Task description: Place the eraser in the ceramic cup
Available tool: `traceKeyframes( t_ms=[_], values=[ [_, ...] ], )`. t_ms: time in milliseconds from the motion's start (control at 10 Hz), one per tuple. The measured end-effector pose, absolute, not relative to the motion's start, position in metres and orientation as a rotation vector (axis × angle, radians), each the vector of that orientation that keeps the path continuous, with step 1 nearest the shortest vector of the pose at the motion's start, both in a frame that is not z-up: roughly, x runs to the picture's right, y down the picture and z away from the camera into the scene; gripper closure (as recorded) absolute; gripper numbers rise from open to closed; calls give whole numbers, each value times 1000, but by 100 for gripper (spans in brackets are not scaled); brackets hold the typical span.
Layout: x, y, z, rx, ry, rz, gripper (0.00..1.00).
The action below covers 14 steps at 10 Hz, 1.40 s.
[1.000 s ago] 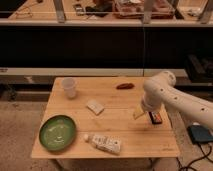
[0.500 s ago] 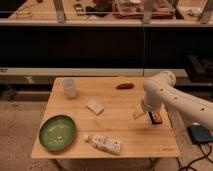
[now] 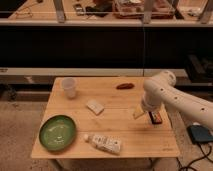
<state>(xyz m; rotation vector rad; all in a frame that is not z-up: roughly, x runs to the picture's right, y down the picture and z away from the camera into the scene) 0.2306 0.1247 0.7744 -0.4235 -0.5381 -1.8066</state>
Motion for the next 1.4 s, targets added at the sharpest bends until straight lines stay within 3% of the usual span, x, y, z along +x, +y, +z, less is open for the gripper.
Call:
traceKeyframes(
  t_ms=[300,500,1400],
  values=[
    [262,118,823,-375,-541,-1791,20],
    [285,138,857,-370,-625,-1788,20],
    [308,140,892,-353,-616,-1735,21]
  ],
)
